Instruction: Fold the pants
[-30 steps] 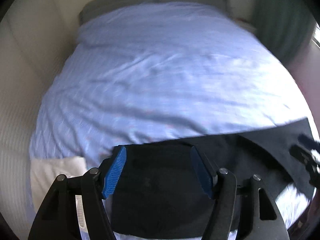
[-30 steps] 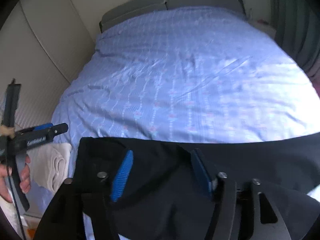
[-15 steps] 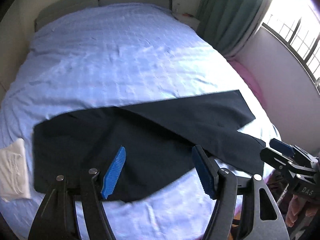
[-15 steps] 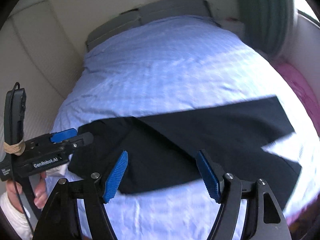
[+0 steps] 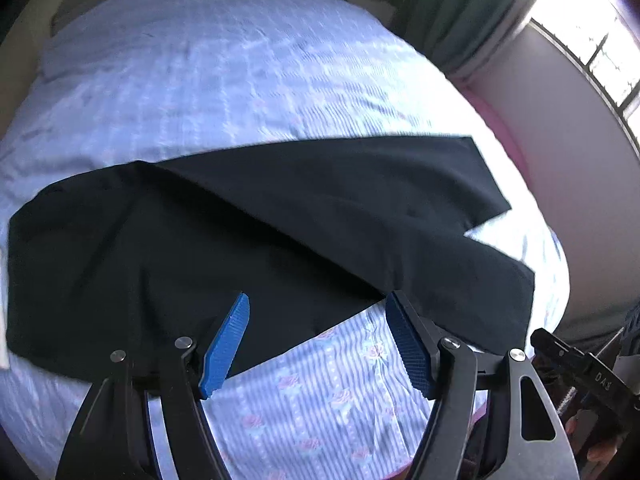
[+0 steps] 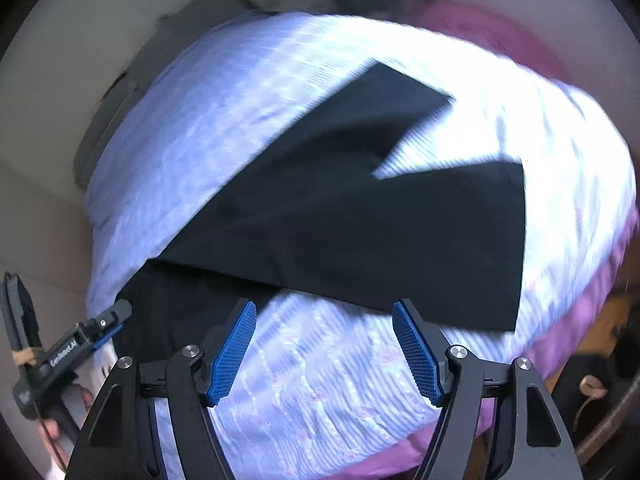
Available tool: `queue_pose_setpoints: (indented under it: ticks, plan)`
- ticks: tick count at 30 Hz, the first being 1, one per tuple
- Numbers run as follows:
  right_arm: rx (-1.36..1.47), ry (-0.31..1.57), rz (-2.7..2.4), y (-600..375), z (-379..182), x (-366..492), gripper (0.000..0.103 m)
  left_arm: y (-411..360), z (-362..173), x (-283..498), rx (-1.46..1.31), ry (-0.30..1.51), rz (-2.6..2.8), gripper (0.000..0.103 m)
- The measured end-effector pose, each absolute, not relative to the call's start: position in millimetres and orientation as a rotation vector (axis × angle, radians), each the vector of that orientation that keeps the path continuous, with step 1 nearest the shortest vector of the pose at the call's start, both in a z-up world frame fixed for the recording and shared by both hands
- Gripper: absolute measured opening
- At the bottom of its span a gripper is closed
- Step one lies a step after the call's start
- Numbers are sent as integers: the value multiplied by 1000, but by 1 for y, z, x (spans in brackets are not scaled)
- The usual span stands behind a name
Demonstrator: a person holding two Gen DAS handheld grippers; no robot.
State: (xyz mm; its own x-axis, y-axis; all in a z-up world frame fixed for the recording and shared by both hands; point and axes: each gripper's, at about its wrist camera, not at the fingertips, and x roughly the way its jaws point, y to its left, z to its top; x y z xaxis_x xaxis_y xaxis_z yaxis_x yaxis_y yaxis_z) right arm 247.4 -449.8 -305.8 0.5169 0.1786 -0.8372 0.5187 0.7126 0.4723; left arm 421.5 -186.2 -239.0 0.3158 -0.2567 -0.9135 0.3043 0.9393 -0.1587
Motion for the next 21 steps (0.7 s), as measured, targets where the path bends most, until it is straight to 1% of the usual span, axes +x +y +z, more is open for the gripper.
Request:
queue_pose_setpoints:
  ticks: [6, 11, 16, 17, 21]
  plan:
    - [952, 1036, -329, -466, -363, 231, 72, -221, -291, 446, 118, 1273, -450, 70]
    - [1071, 1009, -405, -465, -393, 215, 72, -238, -324, 463, 180, 1319, -477, 70]
    - [1161, 925, -496, -464, -408, 203, 72, -248, -350, 477, 196, 1368, -504, 70]
    - [1188, 895, -515, -464, -411, 201, 72, -249, -355, 480, 184, 1381, -505, 70]
    - [1221, 870, -554, -465, -421, 201, 72, -246, -370, 490, 92, 1426, -492, 70]
